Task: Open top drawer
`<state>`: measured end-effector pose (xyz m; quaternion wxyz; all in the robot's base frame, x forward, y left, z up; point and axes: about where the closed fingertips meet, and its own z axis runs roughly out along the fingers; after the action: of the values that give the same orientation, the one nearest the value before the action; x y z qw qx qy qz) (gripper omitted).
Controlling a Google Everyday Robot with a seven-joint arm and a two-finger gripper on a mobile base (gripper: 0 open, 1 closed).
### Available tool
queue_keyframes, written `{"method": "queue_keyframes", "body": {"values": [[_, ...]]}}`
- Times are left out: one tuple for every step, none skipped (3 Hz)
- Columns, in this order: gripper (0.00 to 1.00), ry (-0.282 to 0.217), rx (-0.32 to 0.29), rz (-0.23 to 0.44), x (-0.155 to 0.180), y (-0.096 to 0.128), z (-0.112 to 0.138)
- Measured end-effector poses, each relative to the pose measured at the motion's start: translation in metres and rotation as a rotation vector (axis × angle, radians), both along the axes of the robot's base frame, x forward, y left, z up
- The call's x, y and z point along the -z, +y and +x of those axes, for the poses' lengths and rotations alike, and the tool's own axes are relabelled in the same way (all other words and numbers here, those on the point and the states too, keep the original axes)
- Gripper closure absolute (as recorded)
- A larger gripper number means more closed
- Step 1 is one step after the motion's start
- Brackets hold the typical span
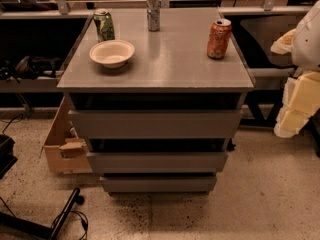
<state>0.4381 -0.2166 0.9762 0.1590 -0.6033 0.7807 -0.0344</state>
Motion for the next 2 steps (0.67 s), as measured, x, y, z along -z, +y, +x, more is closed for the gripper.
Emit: {"method": "queue_keyframes", "body": {"values": [[0.00, 0.000, 0.000, 0.000, 0.000, 0.000, 0.000], [0.00, 0.019, -0.006, 0.006, 0.021, 0.006, -0.006]]}}
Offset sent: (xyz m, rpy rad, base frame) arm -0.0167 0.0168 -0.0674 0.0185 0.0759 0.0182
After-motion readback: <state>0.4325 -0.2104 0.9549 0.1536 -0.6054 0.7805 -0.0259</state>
